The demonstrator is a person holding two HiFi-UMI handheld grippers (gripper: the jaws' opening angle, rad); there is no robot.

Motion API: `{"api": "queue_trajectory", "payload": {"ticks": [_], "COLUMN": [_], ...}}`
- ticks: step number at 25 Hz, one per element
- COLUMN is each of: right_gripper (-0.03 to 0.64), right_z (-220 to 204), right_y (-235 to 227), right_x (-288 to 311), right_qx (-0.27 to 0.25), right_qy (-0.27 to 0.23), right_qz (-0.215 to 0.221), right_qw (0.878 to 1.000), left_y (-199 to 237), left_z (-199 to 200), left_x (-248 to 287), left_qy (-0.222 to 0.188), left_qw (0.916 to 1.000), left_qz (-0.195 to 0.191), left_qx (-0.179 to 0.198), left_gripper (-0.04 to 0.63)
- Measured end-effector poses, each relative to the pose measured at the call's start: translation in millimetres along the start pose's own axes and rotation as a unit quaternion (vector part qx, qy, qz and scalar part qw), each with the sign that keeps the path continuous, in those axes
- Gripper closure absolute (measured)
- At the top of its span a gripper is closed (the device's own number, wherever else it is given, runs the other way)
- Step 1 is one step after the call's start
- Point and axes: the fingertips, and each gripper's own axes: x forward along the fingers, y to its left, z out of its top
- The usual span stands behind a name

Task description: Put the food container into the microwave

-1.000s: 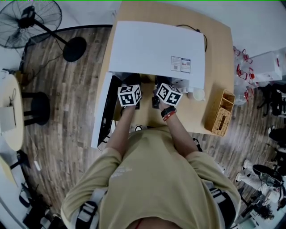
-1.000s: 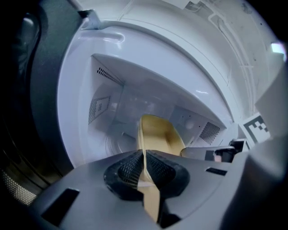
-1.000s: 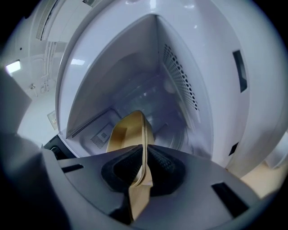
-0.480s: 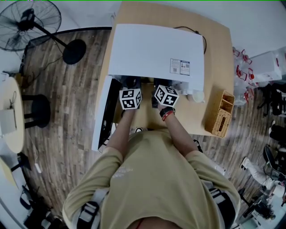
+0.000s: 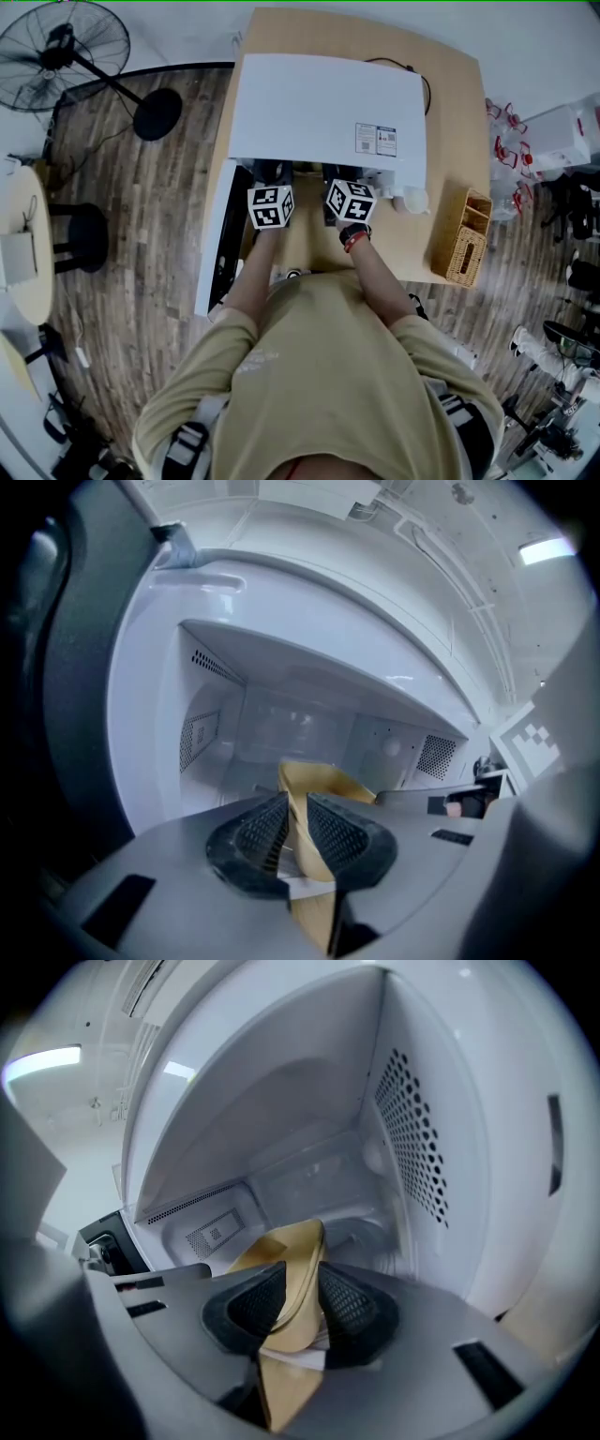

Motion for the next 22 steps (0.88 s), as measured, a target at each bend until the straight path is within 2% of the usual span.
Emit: {"api": "queue_trajectory", "payload": {"ticks": [7, 22], "right_gripper": [0.498, 0.555], "right_z": [-1.4, -11.8], "right_y": [8.7, 25.6], "right_x": [-20.5, -93.3], "right_qx": [-0.009, -0.033], "right_qy": [-0.006, -0.04], "right_qz": [0.001, -0.012], "right_qw": [1.0, 0.999], "left_y": [-10.9, -36.4], "left_z": [2.5, -6.6], "left_x": [-20.7, -84.8], "left_qy": [-0.006, -0.022], "left_qw": [0.9999, 0.9991], "left_qz": [-0.007, -0.012], "left_qx": [0.01, 0.034], "left_gripper": [0.54, 0.549]}}
